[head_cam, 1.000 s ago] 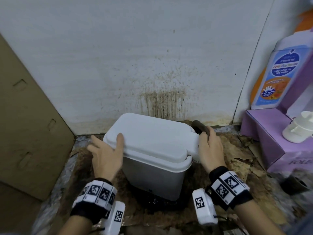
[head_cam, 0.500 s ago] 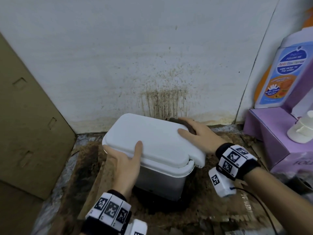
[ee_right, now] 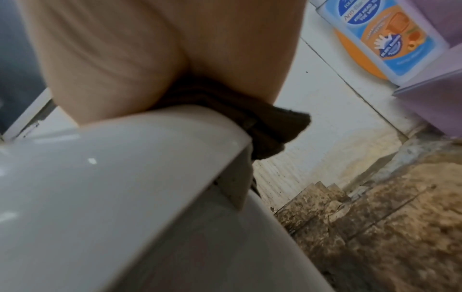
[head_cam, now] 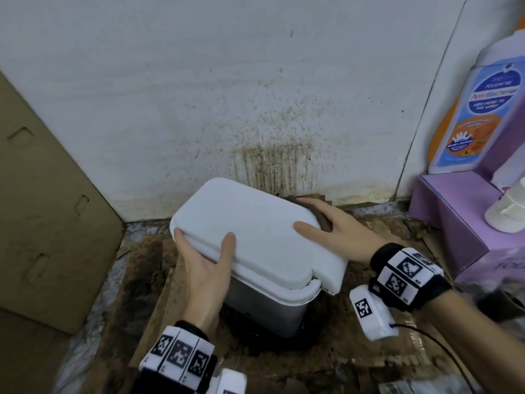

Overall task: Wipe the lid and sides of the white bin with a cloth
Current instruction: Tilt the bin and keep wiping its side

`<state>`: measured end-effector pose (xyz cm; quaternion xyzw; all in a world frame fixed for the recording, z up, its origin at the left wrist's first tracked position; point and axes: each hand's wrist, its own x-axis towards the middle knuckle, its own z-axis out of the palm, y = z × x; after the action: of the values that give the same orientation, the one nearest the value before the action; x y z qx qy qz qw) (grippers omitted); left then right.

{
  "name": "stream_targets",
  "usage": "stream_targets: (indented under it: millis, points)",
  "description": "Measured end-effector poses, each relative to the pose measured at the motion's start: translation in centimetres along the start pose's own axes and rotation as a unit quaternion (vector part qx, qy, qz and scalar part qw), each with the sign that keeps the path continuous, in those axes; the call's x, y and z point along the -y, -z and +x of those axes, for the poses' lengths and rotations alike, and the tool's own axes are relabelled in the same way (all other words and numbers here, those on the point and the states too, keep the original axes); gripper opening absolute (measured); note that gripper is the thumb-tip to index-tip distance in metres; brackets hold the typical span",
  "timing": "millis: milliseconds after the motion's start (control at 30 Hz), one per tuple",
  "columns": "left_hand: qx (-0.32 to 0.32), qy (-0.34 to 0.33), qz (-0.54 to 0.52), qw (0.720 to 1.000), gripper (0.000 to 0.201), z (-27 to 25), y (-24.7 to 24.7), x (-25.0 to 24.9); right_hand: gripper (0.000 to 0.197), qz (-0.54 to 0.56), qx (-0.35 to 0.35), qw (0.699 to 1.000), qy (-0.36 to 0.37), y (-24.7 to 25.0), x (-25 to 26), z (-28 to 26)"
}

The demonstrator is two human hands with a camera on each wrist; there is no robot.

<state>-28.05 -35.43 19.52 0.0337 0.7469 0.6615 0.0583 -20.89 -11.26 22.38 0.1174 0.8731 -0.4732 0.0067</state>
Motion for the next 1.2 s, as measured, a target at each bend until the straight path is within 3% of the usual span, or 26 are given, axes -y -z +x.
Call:
stream_targets:
  millis: [200, 400, 600, 933, 1067, 1200]
  points:
    - [0.054, -0.027, 0.001, 0.998, 0.095, 1.8, 0.3, -0.5, 0.063, 0.047, -0.095, 0.994, -0.01, -1.7, 0.1, -2.2]
    - [0.127, -0.016, 0.033, 0.991, 0.098, 3.7, 0.8, -0.7, 0.069, 0.041, -0.19, 0.977, -0.084, -4.7, 0.5, -4.0]
    - [0.125, -0.02, 0.028, 0.992, 0.088, 4.0, 0.1, 0.3, 0.073, 0.084, -0.212, 0.968, -0.109, -6.1, 0.7, -4.7]
    - [0.079, 0.006, 0.063, 0.995, 0.097, 1.7, -0.4, 1.3, 0.066, 0.135, -0.102, 0.985, -0.043, -2.6, -0.1, -1.9]
    - [0.092, -0.008, 0.089, 0.992, 0.099, 0.4, -0.8, 1.3, 0.073, 0.131, -0.036, 0.99, -0.044, -1.8, 0.0, -1.0]
    - [0.102, -0.014, 0.075, 0.992, 0.096, 0.3, -0.9, 1.8, 0.077, 0.105, -0.017, 0.993, -0.043, -1.8, 0.2, -0.9]
